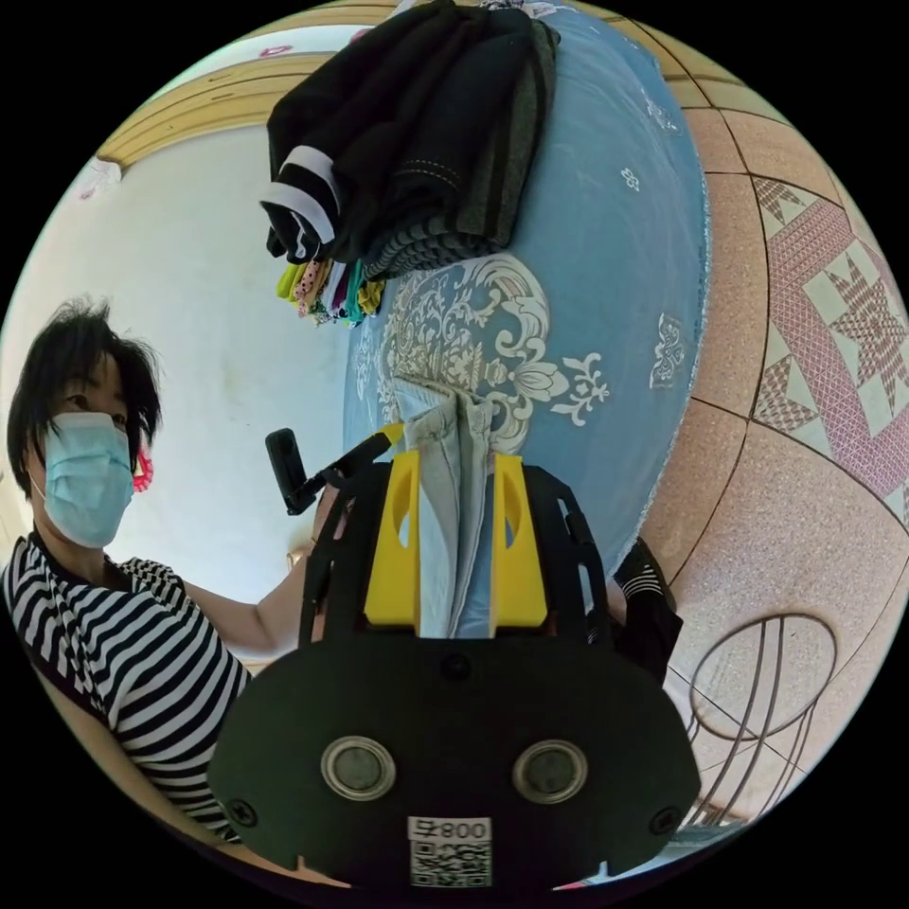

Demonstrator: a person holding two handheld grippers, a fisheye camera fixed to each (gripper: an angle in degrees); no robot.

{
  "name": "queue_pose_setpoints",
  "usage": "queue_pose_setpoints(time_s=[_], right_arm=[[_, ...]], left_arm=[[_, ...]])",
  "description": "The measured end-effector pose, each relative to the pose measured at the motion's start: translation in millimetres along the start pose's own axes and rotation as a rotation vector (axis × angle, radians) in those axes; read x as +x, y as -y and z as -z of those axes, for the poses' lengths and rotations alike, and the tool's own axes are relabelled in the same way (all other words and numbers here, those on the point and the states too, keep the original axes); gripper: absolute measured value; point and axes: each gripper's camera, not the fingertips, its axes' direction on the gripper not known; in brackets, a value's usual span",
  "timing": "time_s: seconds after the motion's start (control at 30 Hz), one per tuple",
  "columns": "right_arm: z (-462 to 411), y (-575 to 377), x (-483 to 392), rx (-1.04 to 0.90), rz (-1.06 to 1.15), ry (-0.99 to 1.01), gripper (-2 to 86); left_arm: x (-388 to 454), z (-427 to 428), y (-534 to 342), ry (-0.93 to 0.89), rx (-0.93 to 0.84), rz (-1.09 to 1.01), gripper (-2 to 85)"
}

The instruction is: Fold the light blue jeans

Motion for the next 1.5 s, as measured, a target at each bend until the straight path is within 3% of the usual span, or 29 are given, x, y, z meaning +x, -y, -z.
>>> queue_pose_setpoints(time_s=[0.23,0.43,0.7,0.93,1.1,1.23,1.5], right_arm=[[-36,4,-3,-0.015,0.007,0.027,13.1],[-62,-3,9,0.011,-0.035,0.182,13.6],[-129,-3,-2,-0.049,-0.044,0.027,3.5],[-169,-11,-44,-0.071,0.125,0.006,1.9],[-240,-13,-7,-0.083,-0.002,0.02,1.9],[-274,-27,-7,-0.074,-0.034,0.05,2.1],[-347,-55,-59,-0.148,0.043,-0.152,2.8]], left_arm=[[0,24,-27,0.001,0.009,0.005,2.5],[2,49,-57,-0.004,0.002,0.007,2.4],[5,92,-112,-0.027,0.009,0.028,1.8],[13,171,-171,-0.128,0.106,0.004,1.4],[15,167,-215,-0.036,-0.001,-0.004,2.0],[23,214,-276,-0.02,0.132,0.068,3.4],[46,320,-467,-0.05,0.267,0.323,5.5]])
